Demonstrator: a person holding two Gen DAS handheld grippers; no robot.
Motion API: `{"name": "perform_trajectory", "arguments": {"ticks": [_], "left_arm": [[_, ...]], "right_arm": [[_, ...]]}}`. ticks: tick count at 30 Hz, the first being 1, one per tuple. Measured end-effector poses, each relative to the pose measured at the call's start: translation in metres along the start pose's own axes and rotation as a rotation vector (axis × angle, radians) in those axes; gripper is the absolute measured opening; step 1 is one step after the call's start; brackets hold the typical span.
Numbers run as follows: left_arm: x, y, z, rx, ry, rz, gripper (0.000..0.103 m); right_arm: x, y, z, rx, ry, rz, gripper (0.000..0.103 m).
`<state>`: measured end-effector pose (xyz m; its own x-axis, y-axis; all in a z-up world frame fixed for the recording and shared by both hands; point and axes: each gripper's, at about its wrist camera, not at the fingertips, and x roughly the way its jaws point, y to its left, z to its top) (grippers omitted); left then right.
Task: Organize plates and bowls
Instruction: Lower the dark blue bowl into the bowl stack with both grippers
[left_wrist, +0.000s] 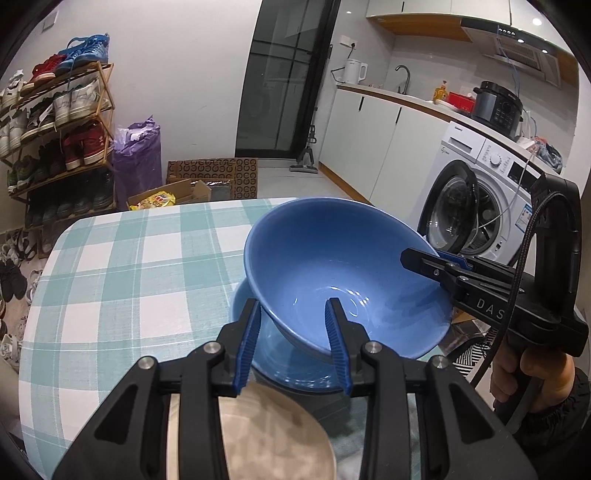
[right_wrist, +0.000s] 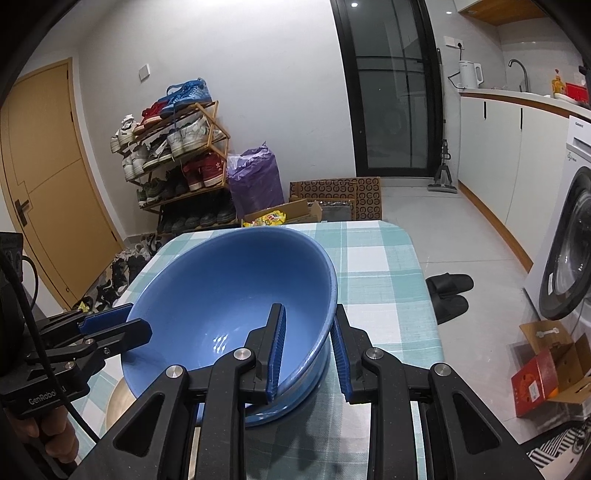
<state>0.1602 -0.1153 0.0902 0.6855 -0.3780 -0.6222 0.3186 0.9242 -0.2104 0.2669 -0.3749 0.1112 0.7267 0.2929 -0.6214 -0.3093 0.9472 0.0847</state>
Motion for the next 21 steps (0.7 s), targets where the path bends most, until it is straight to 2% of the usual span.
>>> {"name": "perform_trajectory", "arguments": {"ticks": [21], "left_arm": [[0.023,0.013,-0.012,-0.018,0.041,0.032,0.035]], "right_arm": [[0.036,0.004,-0.012,-0.009,0.056,-0.004,0.025]]}}
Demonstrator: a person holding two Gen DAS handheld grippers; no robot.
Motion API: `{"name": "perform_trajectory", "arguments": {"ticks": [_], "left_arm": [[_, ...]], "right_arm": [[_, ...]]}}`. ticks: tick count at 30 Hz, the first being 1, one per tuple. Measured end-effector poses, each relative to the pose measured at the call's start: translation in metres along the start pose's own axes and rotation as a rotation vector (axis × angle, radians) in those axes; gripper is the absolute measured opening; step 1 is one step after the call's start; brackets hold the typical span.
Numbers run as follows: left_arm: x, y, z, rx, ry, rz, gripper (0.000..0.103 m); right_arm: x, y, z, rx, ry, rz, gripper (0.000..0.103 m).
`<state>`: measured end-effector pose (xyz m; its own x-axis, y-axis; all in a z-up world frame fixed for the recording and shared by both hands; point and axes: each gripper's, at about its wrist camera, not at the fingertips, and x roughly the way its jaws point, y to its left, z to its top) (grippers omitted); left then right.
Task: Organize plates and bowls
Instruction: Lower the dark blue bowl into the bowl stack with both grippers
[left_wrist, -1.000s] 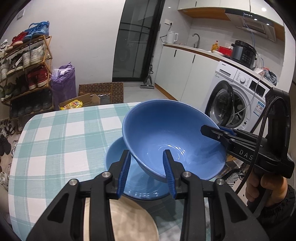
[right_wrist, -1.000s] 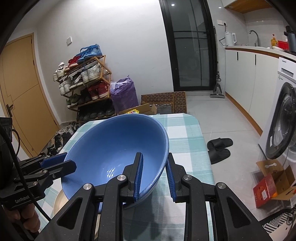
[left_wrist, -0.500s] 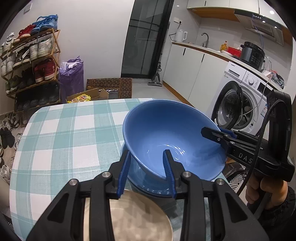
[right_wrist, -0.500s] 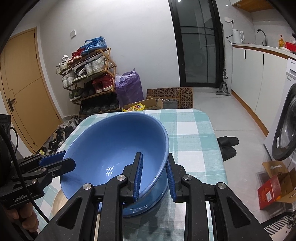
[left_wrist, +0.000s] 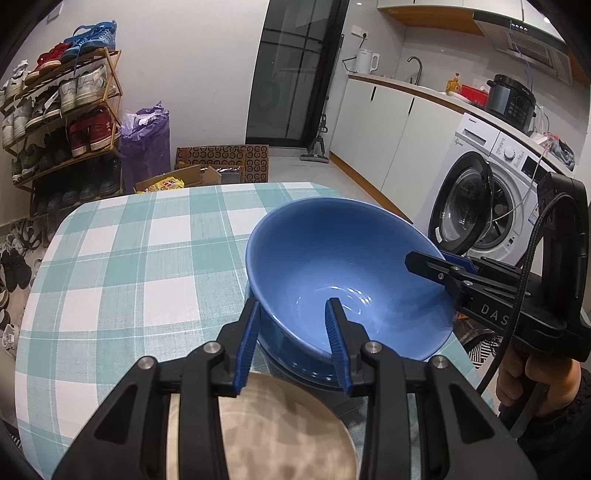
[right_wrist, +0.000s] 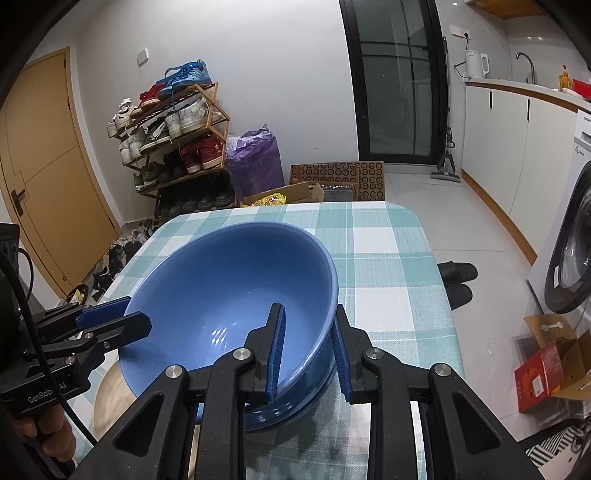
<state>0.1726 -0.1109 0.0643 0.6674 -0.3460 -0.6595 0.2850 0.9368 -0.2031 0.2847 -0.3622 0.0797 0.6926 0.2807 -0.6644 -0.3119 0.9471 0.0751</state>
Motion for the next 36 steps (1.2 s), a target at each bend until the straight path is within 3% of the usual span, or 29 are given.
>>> {"name": "perform_trajectory", "arguments": {"ticks": [36], "left_arm": [[0.030,0.004,-0.014,0.023,0.063,0.034,0.035]], "right_arm": [[0.032,0.013,-0.023,-0.109,0.025,-0.115,0.025]]}}
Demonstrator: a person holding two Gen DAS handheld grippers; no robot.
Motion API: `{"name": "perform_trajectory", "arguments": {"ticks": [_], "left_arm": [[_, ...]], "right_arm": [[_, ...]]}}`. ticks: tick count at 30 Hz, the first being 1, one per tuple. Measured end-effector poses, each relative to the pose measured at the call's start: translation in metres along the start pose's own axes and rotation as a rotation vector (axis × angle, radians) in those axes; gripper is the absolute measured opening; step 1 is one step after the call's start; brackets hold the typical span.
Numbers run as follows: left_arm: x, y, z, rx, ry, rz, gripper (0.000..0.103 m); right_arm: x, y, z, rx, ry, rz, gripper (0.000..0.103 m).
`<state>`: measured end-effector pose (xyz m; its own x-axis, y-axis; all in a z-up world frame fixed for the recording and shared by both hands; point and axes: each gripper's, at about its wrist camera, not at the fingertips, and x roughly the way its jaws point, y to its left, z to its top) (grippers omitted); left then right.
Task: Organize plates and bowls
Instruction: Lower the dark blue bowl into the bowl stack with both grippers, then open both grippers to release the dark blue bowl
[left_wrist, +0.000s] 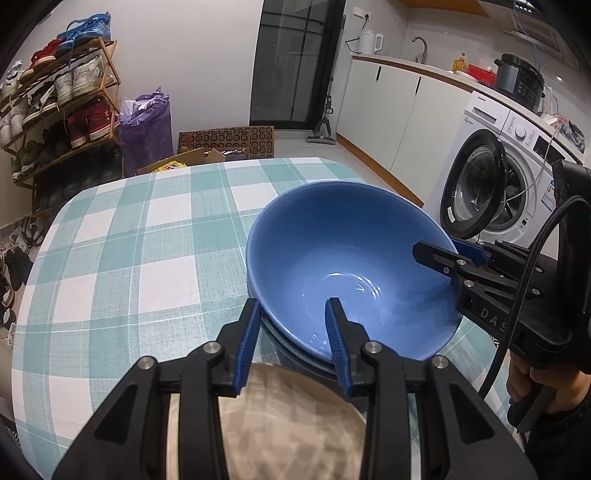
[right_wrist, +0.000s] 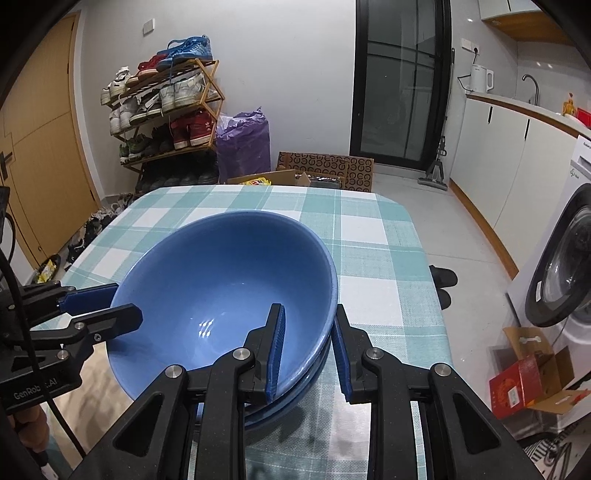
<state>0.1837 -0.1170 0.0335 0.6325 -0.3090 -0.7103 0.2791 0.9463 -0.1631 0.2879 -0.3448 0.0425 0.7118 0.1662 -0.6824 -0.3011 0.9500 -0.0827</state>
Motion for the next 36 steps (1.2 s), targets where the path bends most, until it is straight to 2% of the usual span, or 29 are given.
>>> {"name": "perform_trajectory", "arguments": {"ticks": [7,25,30,33,35,36], "left_arm": [[0.000,0.000,0.000,0.002,0.001,0.000,0.035],[0.003,0.002,-0.002,0.013,0.014,0.007,0.035],[0.002,0.002,-0.002,0.017,0.018,0.007,0.035],[0.003,0.003,-0.002,0.016,0.024,0.001,0.038],[0.004,0.003,-0.002,0.018,0.035,-0.008,0.046],[0.004,0.003,-0.002,0.020,0.034,-0.006,0.055]], "right_arm": [[0.005,0.008,-0.004,-0.049,0.005,-0.049,0.028],[0.011,0.004,-0.009,-0.030,0.028,-0.026,0.030],[0.010,0.004,-0.010,-0.021,0.032,0.015,0.042],[0.010,0.005,-0.010,-0.019,0.031,0.029,0.047],[0.009,0.004,-0.010,-0.012,0.029,0.029,0.054],[0.008,0.003,-0.010,-0.009,0.026,0.031,0.057]]}}
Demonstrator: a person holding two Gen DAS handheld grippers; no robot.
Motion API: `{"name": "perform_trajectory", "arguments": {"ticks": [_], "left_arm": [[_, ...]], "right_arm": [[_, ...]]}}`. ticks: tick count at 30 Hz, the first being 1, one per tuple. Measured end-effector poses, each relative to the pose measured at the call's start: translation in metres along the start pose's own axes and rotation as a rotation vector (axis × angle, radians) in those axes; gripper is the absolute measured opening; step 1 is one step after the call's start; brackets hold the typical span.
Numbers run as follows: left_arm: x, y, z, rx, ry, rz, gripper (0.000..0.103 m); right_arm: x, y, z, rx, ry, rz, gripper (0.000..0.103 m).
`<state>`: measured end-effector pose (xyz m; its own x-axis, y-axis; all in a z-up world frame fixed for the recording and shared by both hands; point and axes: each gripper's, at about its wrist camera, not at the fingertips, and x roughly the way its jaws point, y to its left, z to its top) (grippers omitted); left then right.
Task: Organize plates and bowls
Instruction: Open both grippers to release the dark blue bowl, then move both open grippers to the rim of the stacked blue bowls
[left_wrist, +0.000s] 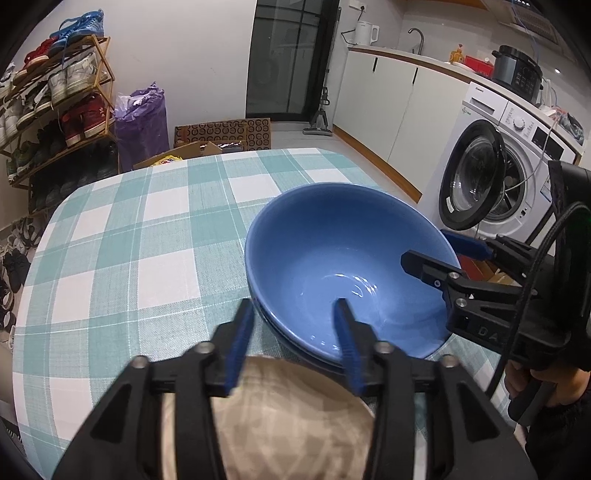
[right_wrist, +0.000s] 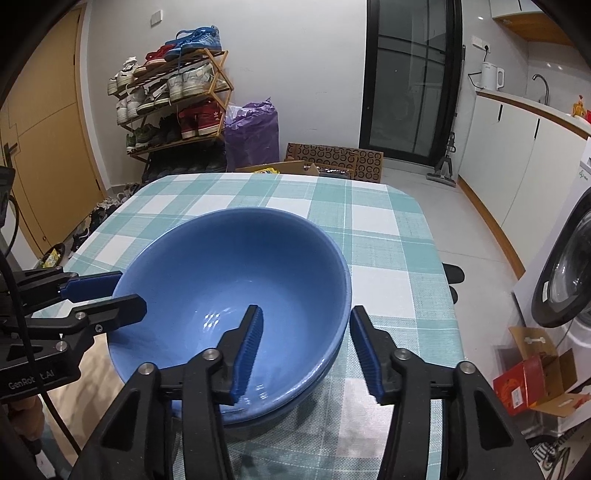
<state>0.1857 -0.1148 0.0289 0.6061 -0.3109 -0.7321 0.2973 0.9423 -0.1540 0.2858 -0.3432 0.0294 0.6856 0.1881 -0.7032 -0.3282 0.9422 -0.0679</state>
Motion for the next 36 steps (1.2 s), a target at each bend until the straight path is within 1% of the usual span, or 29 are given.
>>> {"name": "perform_trajectory", "arguments": {"ticks": [1,2,3,4,5,6,7,9,10,11,13,15,18,24,28,36], "left_arm": [[-0.001,0.000,0.000,0.003,-0.003,0.004,0.060],[-0.002,0.000,0.000,0.005,-0.006,0.004,0.060],[-0.002,0.001,0.000,0.007,-0.006,0.002,0.060],[-0.002,0.001,0.001,0.008,-0.007,0.002,0.063],[-0.002,0.002,0.001,0.007,-0.007,0.006,0.066],[-0.002,0.003,0.002,0.006,-0.008,0.012,0.077],[-0.003,0.004,0.002,0.005,-0.011,0.019,0.090],[-0.005,0.005,0.003,0.000,-0.028,0.020,0.097],[-0.006,0.006,0.004,0.000,-0.034,0.008,0.097],[-0.006,0.008,0.005,0.001,-0.031,0.000,0.098],[-0.004,0.010,0.007,0.003,-0.029,0.001,0.103],[-0.003,0.012,0.008,0.003,-0.033,0.009,0.103],[-0.001,0.016,0.009,-0.009,-0.039,-0.005,0.103],[0.009,0.020,0.010,-0.016,-0.015,-0.022,0.103],[0.013,0.024,0.010,-0.041,-0.016,-0.060,0.103],[0.018,0.028,0.013,-0.056,-0.028,-0.061,0.103]], "right_arm": [[-0.001,-0.001,0.000,0.002,-0.003,0.004,0.063],[-0.003,-0.003,0.000,0.006,-0.007,0.009,0.070],[-0.005,-0.004,0.000,0.012,-0.015,0.018,0.074],[-0.007,-0.006,0.000,0.016,-0.019,0.022,0.082],[-0.010,-0.008,-0.001,0.024,-0.029,0.026,0.084],[-0.011,-0.009,-0.001,0.029,-0.030,0.030,0.085],[-0.012,-0.011,-0.001,0.033,-0.029,0.036,0.085],[-0.015,-0.013,-0.001,0.046,-0.033,0.041,0.090],[-0.016,-0.015,-0.001,0.051,-0.037,0.039,0.097],[-0.018,-0.017,-0.001,0.057,-0.044,0.039,0.101],[-0.021,-0.020,-0.002,0.070,-0.055,0.046,0.102],[-0.021,-0.023,-0.002,0.093,-0.056,0.061,0.102],[-0.020,-0.027,-0.004,0.110,-0.050,0.074,0.102],[-0.016,-0.029,-0.008,0.136,-0.036,0.095,0.102],[-0.011,-0.030,-0.010,0.158,-0.027,0.107,0.102],[0.000,-0.035,-0.012,0.204,-0.014,0.136,0.102]]}}
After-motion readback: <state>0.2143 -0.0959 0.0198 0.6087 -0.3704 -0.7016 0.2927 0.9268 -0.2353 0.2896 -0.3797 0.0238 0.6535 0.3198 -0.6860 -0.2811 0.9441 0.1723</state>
